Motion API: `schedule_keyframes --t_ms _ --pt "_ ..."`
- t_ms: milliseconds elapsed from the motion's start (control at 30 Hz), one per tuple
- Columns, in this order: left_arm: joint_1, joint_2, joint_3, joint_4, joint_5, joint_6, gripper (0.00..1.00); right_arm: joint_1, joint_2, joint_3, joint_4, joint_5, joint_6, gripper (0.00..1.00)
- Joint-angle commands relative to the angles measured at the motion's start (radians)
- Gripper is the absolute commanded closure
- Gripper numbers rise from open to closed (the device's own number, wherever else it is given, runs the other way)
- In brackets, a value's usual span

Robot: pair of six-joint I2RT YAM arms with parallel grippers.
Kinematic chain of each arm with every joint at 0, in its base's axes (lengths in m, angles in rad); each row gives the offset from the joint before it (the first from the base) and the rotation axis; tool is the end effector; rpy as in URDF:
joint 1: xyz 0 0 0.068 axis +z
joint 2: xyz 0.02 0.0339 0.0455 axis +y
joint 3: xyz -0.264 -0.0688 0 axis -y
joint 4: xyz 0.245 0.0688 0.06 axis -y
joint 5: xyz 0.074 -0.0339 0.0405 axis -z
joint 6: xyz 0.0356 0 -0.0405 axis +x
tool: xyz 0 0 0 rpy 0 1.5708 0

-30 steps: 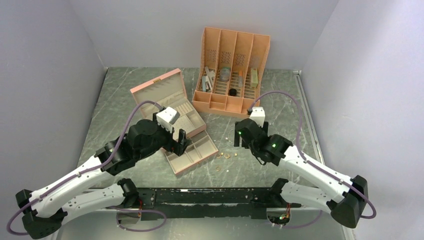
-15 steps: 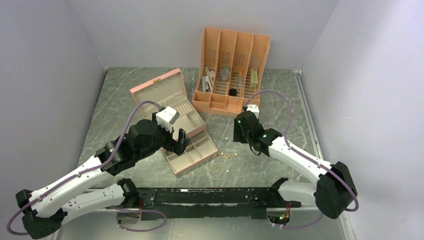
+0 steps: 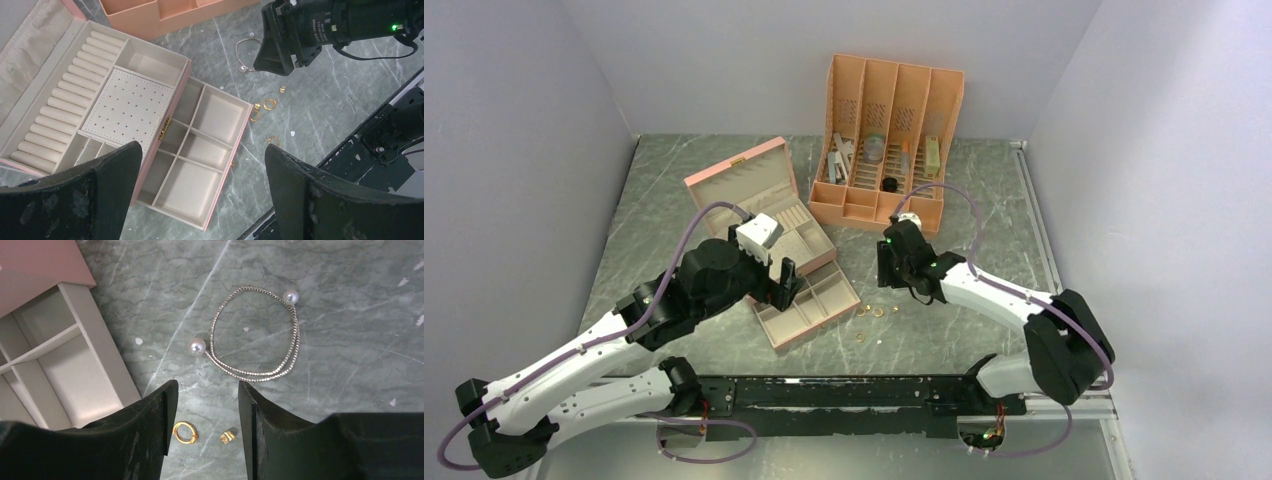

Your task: Organize the mixed jewelry

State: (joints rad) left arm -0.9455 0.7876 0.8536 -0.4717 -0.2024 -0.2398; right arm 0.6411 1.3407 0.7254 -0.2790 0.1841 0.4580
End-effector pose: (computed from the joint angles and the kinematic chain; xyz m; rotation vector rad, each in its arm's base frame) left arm 0.1078 -0.1371 0.3336 0.5679 1.9309 -0.5698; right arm 0.2145 0.1519 0.1931 -0.1454 2.4574 0.2584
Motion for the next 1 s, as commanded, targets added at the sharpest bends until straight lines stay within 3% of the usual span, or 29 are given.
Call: schedule_keyframes --t_ms 0,500,967 --pt "-0.006 -0.007 0.001 -0.004 0.000 0.013 0.02 -0.003 0.043 0.016 0.061 -0.020 -0.011 0.50" --pt "-0.006 -0.001 0.002 -0.002 0.019 0.018 0.03 0.001 0.189 0.075 0.126 -0.052 0.000 0.57" --pt "-0.006 -0.009 0.003 -0.002 0.020 0.020 0.03 0.023 0.264 0.106 0.112 0.032 -0.007 0.63"
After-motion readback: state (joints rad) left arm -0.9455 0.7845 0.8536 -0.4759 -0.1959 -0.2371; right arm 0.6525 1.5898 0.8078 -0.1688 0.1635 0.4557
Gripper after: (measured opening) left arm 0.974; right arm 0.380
